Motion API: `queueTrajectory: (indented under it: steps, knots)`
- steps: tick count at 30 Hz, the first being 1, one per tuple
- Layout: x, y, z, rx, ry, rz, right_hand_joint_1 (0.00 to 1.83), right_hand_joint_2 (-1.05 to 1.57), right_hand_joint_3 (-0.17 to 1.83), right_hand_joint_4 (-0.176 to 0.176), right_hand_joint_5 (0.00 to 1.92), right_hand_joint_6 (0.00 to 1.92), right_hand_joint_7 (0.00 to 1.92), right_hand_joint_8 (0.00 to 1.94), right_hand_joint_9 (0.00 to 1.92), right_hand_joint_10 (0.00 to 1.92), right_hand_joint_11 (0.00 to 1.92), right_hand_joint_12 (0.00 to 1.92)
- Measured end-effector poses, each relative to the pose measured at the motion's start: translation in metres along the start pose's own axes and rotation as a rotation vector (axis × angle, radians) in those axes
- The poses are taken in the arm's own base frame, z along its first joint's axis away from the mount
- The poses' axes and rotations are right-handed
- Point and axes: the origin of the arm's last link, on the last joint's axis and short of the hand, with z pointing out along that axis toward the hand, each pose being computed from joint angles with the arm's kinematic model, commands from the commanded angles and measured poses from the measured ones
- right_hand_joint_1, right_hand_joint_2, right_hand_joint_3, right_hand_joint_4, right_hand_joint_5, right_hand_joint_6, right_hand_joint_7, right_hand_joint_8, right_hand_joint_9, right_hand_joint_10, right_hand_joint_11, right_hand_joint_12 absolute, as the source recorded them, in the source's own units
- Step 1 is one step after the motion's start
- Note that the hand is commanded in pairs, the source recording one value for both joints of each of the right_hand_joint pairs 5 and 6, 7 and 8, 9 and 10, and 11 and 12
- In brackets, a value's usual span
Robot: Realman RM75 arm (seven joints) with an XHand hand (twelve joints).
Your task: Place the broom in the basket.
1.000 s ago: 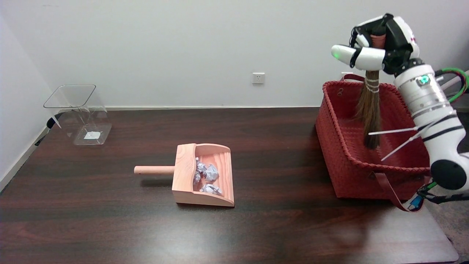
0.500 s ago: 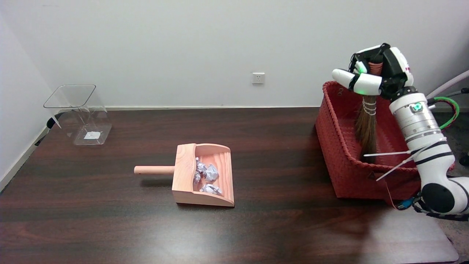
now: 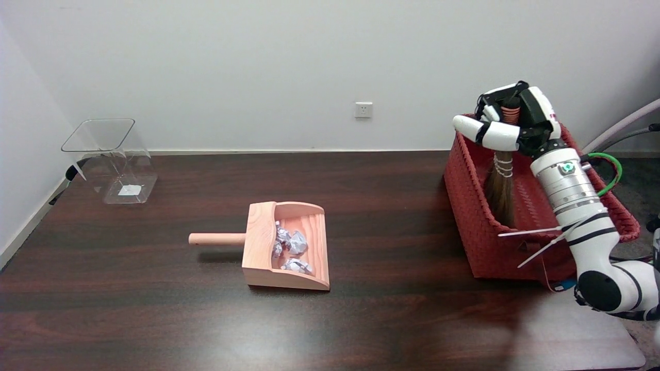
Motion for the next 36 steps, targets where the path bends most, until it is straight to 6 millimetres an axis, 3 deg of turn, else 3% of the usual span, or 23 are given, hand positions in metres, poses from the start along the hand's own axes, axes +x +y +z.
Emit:
queueTrajectory:
  steps: [17,20,21,24,26,30,36]
  knots:
    - [-0.012,0.016,-0.008,-0.020,-0.031,0.053,1.43,1.23,0.37,0.000,1.92,1.92,1.92,1.92,1.92,1.92,1.77,1.77]
    - [-0.013,0.018,-0.009,-0.025,-0.036,0.057,1.44,1.12,0.44,0.000,1.92,1.92,1.92,1.92,1.92,1.92,1.78,1.78]
    - [-0.014,0.018,-0.009,-0.027,-0.037,0.058,1.44,0.92,0.57,0.000,1.92,1.92,1.92,1.92,1.92,1.92,1.78,1.78]
    - [-0.015,0.020,-0.010,-0.029,-0.042,0.060,1.39,0.66,0.71,0.000,1.92,1.92,1.92,1.92,1.92,1.92,1.80,1.80]
    - [-0.016,0.021,-0.010,-0.031,-0.044,0.062,1.28,0.73,0.66,0.000,1.92,1.92,1.92,1.92,1.92,1.92,1.78,1.78]
    - [-0.017,0.022,-0.011,-0.033,-0.047,0.064,1.21,0.41,0.89,0.000,1.42,1.42,1.88,1.88,1.74,1.74,1.61,1.61]
    - [-0.017,0.023,-0.012,-0.034,-0.049,0.066,1.23,0.02,1.09,0.000,0.94,0.94,1.54,1.54,1.39,1.39,1.32,1.32]
